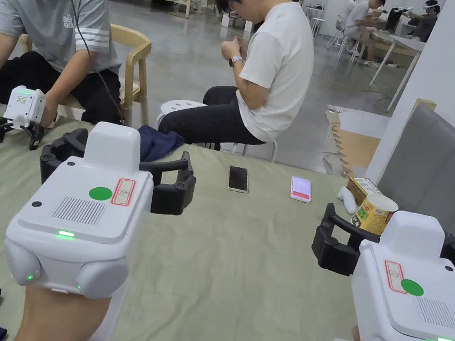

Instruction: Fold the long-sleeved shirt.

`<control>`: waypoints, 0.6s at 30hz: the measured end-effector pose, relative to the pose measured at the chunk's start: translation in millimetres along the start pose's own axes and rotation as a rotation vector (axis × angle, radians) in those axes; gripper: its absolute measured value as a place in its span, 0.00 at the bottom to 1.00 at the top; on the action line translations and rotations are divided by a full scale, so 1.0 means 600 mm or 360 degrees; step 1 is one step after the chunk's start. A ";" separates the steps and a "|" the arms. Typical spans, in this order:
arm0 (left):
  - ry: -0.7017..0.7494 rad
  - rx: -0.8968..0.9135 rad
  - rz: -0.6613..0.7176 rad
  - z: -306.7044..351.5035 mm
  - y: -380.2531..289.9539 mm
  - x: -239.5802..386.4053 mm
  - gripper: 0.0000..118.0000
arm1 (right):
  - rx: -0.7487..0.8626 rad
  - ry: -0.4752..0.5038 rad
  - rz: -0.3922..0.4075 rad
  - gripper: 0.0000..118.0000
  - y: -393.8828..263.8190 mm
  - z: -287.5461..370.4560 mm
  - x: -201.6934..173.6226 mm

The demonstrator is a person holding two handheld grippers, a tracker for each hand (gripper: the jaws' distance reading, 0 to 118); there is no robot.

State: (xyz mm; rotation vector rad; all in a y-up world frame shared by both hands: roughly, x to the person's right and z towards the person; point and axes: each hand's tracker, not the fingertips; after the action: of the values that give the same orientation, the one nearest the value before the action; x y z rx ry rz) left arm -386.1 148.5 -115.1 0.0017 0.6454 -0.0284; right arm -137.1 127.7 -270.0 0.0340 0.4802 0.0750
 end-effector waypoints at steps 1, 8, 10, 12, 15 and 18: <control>0.0001 0.0009 -0.0003 0.001 0.000 0.002 0.94 | -0.0009 0.0004 -0.0011 1.00 -0.001 -0.001 0.001; -0.0021 -0.0001 -0.0028 0.001 0.001 0.006 0.94 | -0.0012 0.0003 -0.0001 1.00 -0.004 -0.001 0.001; -0.0038 -0.0010 -0.0015 0.003 0.002 0.005 0.94 | -0.0006 -0.0003 0.0005 1.00 -0.004 -0.001 0.001; -0.0041 -0.0018 0.0001 0.004 0.003 0.005 0.94 | 0.0004 -0.0006 0.0014 1.00 -0.003 0.000 0.001; -0.0049 -0.0027 -0.0024 0.007 0.006 0.007 0.94 | 0.0005 0.0002 0.0021 1.00 -0.003 0.001 0.000; -0.0072 -0.0011 -0.0054 0.014 0.014 0.009 0.94 | 0.0002 -0.0003 0.0060 1.00 -0.004 0.001 -0.002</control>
State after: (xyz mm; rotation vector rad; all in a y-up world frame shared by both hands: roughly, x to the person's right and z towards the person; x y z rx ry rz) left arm -376.3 156.6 -111.6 -0.0166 0.6000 -0.0585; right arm -137.5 125.1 -269.0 0.0445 0.4775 0.1119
